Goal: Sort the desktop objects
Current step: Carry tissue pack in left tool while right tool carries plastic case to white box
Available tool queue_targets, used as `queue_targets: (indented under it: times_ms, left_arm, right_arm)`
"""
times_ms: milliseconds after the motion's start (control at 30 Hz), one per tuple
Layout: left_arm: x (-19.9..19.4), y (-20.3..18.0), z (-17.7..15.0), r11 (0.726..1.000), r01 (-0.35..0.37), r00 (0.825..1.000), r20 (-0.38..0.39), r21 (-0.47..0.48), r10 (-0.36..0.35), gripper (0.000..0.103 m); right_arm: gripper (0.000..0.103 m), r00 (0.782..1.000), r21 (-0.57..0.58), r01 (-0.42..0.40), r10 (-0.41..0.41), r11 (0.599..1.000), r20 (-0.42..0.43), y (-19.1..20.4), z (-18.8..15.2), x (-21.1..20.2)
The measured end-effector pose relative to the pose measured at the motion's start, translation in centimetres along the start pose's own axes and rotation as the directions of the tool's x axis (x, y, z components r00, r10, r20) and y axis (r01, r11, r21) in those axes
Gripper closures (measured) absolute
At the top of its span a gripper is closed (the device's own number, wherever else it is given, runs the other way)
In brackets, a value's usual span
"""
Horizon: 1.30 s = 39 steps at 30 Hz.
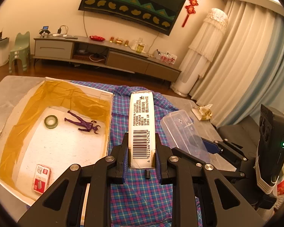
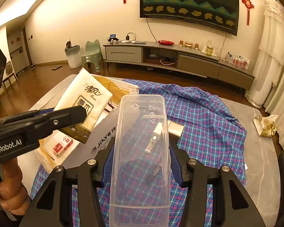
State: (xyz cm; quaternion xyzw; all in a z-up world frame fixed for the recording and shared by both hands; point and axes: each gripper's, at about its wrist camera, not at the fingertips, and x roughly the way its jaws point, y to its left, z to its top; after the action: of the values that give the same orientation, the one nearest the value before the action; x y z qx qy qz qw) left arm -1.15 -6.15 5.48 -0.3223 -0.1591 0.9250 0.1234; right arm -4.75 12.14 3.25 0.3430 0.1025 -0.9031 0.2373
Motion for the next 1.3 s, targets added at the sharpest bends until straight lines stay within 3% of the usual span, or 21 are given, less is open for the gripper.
queue_targets:
  times_ms: [1300]
  left_arm:
    - [-4.2, 6.3, 1.2, 0.986, 0.025, 0.997, 0.071, -0.164, -0.014, 0.08]
  right_arm:
    - [0.05, 0.999, -0.163, -0.037, 0.038, 0.986, 0.003, 8.1, 4.5, 0.0]
